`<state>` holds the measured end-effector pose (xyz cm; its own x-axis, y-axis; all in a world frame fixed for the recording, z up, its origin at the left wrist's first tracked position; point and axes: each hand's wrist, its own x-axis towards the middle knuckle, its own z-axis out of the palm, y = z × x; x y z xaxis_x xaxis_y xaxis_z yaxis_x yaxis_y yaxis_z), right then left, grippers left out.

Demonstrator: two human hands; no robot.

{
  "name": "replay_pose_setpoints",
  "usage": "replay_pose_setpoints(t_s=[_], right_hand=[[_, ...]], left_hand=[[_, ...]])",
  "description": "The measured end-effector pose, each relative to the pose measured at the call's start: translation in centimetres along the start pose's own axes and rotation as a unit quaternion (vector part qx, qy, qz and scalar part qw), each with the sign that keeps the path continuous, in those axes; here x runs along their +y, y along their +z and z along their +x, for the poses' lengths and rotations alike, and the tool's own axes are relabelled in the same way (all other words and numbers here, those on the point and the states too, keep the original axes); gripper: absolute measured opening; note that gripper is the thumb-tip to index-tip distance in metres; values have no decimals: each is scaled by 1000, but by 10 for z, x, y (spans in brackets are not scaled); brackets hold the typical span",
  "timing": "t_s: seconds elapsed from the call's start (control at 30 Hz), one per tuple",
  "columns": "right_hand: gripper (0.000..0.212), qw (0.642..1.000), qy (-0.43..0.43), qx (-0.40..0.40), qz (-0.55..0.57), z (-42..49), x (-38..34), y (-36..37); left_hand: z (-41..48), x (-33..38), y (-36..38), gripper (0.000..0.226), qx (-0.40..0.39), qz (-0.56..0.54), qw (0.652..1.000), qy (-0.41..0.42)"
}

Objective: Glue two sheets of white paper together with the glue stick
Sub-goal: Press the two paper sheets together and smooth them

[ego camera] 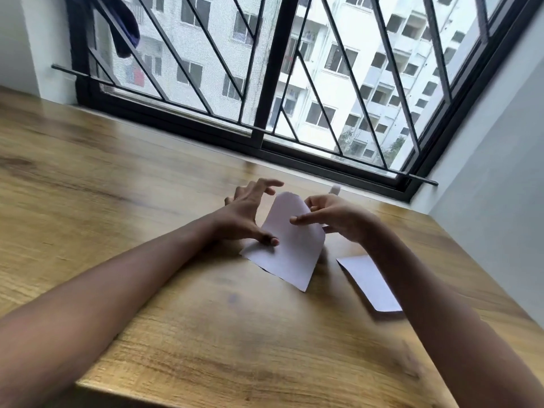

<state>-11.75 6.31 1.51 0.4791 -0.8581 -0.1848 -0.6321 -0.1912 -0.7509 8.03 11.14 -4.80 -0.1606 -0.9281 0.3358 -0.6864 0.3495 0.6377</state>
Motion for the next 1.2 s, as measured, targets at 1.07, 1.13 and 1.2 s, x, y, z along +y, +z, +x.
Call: replay_pose_setpoints(t_s=[1.07,1.13,1.2], right_hand=[[39,955,137,251,-77,-102,94,-94],[44,951,199,220,-92,-100,104,-96],[43,948,229,204,-88,-95,109,-92]], left_hand=[[0,73,43,24,90,-553,818,-133],[1,70,43,27,96,-552,817,-138],[2,66,43,27,100,-538,824,-149]])
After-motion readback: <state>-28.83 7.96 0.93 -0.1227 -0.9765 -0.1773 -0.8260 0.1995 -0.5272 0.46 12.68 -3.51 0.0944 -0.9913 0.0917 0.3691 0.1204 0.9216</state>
